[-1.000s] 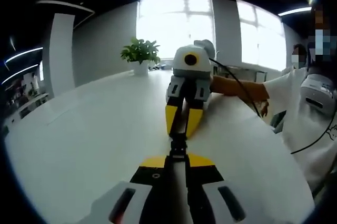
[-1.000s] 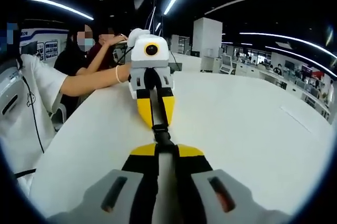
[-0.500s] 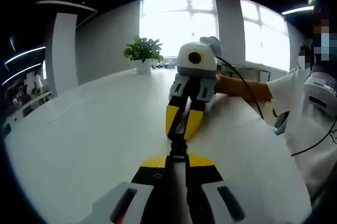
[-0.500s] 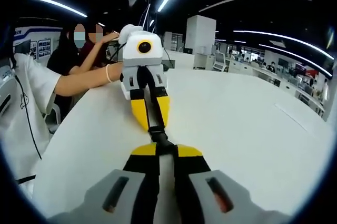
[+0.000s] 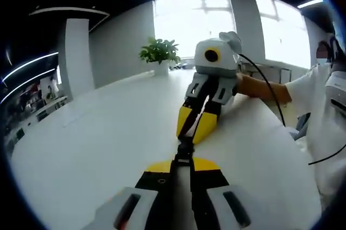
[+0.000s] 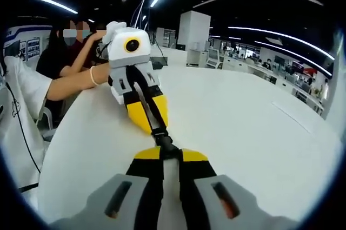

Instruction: Snap the two parts of the plastic buckle together until the buckle closes and remains connected.

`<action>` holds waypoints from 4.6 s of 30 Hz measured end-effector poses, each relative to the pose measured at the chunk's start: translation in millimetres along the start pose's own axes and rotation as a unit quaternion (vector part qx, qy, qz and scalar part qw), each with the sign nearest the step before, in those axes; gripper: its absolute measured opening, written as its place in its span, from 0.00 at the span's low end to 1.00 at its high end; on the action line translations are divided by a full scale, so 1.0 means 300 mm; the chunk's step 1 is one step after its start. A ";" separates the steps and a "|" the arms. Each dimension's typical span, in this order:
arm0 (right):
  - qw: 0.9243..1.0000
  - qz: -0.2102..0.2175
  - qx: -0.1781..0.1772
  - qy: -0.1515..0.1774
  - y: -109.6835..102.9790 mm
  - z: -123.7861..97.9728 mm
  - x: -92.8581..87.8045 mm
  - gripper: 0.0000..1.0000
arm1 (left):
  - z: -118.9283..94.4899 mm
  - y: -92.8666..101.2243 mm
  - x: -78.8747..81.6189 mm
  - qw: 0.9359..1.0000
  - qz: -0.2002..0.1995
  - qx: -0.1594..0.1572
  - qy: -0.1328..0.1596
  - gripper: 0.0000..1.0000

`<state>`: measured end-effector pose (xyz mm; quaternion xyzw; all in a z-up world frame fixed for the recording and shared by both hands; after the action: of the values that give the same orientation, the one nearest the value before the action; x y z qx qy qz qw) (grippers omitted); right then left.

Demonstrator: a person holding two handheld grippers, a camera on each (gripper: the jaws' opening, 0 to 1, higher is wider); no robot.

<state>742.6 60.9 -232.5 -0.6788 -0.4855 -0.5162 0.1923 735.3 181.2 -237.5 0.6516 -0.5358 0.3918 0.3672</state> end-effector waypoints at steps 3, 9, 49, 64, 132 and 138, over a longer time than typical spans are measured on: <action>1.000 0.001 0.002 0.000 0.002 0.000 -0.002 0.08 | 0.000 -0.004 0.001 1.000 0.003 0.000 -0.001 0.08; 1.000 0.004 0.006 0.000 0.002 0.004 -0.002 0.08 | -0.003 -0.005 -0.001 1.000 0.003 -0.003 0.002 0.09; 0.998 0.032 -0.045 -0.015 0.021 0.034 0.013 0.08 | 0.005 -0.018 0.001 0.999 -0.037 0.028 0.010 0.08; 0.999 0.002 0.048 0.018 0.001 0.023 0.003 0.09 | -0.014 -0.001 0.019 0.998 -0.003 -0.053 0.019 0.09; 0.999 0.031 0.017 -0.009 0.453 0.278 0.007 0.11 | -0.024 -0.088 0.023 0.997 -0.052 0.008 0.055 0.22; 0.999 0.033 0.023 -0.002 0.480 0.299 0.013 0.11 | -0.016 -0.089 0.016 0.998 -0.049 0.011 0.044 0.22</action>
<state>912.1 65.6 -229.8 -0.6912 -0.4746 -0.4969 0.2238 761.8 187.7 -232.5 0.6632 -0.4818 0.4075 0.4024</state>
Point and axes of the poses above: the point that each gripper's makers call its tool centre point, and the gripper's own axes: z roughly forward along the fingers, y roughly to its right, x roughly out of its top, the point moved 5 cm from there along -z, roughly backward along the fingers, and after that the axes turned 14 degrees about -x, right-handed, at the moved point
